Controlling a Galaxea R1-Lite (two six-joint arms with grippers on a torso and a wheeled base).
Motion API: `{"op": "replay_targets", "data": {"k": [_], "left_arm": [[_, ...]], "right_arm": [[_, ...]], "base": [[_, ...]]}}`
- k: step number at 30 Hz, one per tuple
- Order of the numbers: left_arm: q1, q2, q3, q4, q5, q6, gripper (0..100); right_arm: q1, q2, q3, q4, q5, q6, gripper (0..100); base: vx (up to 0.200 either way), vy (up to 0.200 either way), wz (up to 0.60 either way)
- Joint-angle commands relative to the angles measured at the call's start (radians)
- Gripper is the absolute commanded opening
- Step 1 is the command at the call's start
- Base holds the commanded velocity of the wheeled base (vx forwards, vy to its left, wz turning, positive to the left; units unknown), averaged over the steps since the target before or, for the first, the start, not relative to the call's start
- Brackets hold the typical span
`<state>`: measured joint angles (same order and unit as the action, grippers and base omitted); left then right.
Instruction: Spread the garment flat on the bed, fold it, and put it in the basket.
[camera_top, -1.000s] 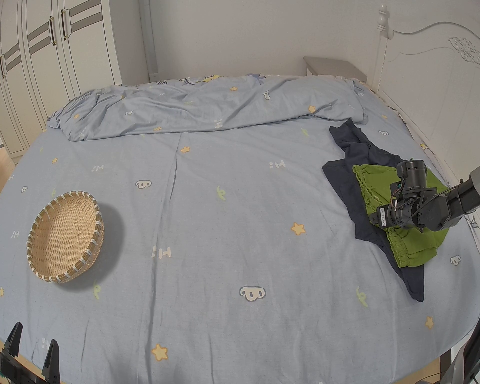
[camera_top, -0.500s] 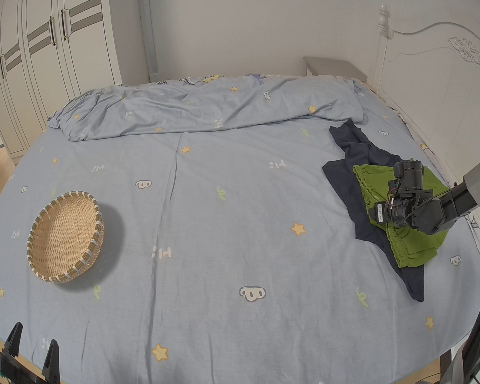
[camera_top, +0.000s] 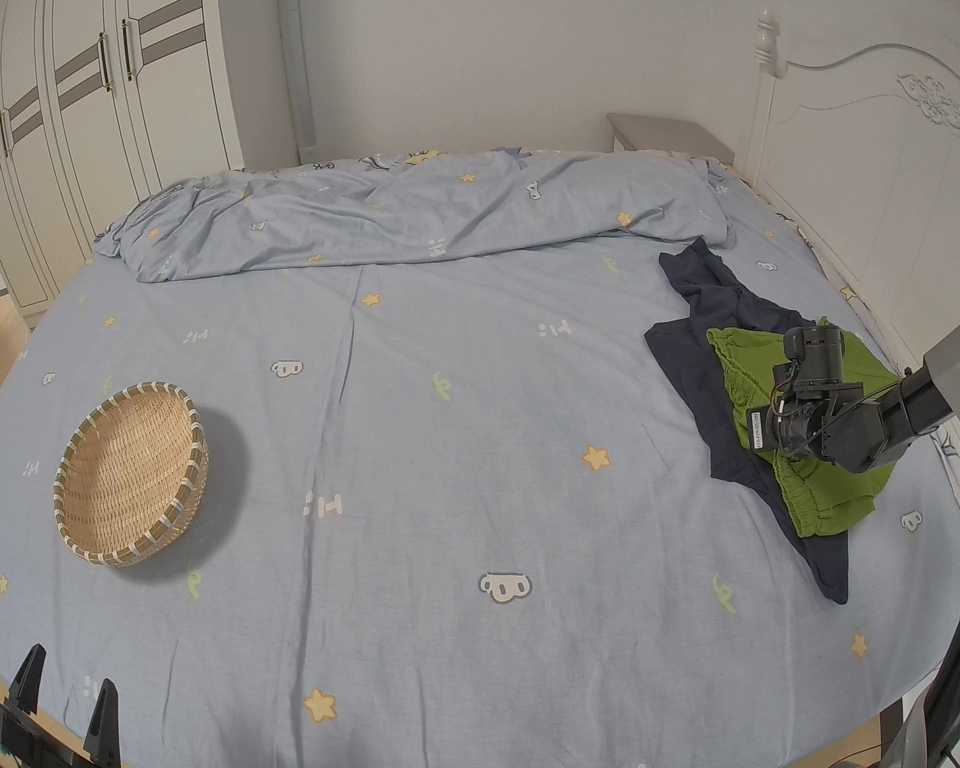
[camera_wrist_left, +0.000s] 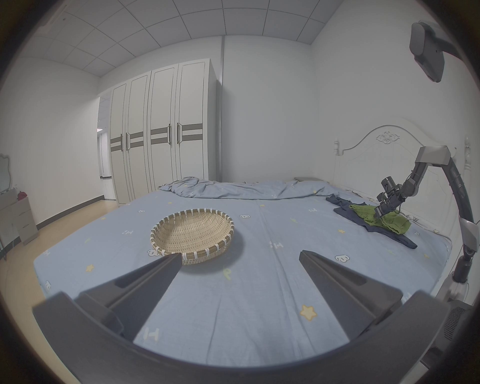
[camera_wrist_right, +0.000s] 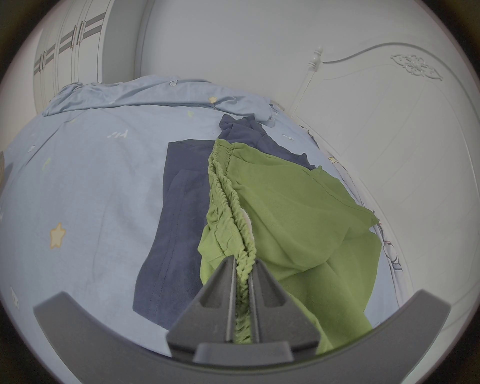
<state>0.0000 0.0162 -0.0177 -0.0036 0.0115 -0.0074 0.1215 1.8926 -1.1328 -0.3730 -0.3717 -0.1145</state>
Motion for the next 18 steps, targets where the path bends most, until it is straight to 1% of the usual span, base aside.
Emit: {"op": "replay_targets", "data": {"k": [1, 5, 7, 8, 9, 13, 15, 16, 18], "left_arm": [[0.0, -0.016, 0.018, -0.001, 0.001, 0.0, 100], [0.0, -0.016, 0.018, 0.001, 0.001, 0.0, 100], [0.0, -0.016, 0.018, 0.001, 0.001, 0.0, 100], [0.0, -0.016, 0.018, -0.001, 0.001, 0.0, 100], [0.0, -0.016, 0.018, 0.001, 0.001, 0.0, 100], [0.0, -0.016, 0.018, -0.001, 0.001, 0.0, 100], [0.0, -0.016, 0.018, 0.001, 0.001, 0.0, 100], [0.0, -0.016, 0.018, 0.001, 0.001, 0.0, 100], [0.0, -0.016, 0.018, -0.001, 0.001, 0.0, 100]], "right_arm": [[0.001, -0.015, 0.005, 0.0, -0.001, -0.001, 0], [0.026, -0.038, 0.005, 0.009, 0.0, -0.001, 0], [0.072, -0.084, -0.012, 0.051, -0.001, 0.013, 0], [0.102, -0.107, -0.03, 0.094, -0.001, 0.032, 0], [0.129, -0.127, -0.056, 0.146, 0.0, 0.056, 0], [0.253, -0.182, -0.24, 0.494, 0.004, 0.213, 0], [0.3, -0.185, -0.334, 0.634, 0.005, 0.274, 0], [0.325, -0.184, -0.374, 0.687, 0.01, 0.295, 0], [0.377, -0.184, -0.435, 0.75, 0.014, 0.322, 0]], "base": [[0.0, 0.0, 0.0], [0.0, 0.0, 0.0], [0.0, 0.0, 0.0], [0.0, 0.0, 0.0], [0.0, 0.0, 0.0], [0.0, 0.0, 0.0], [0.0, 0.0, 0.0], [0.0, 0.0, 0.0], [0.0, 0.0, 0.0]]}}
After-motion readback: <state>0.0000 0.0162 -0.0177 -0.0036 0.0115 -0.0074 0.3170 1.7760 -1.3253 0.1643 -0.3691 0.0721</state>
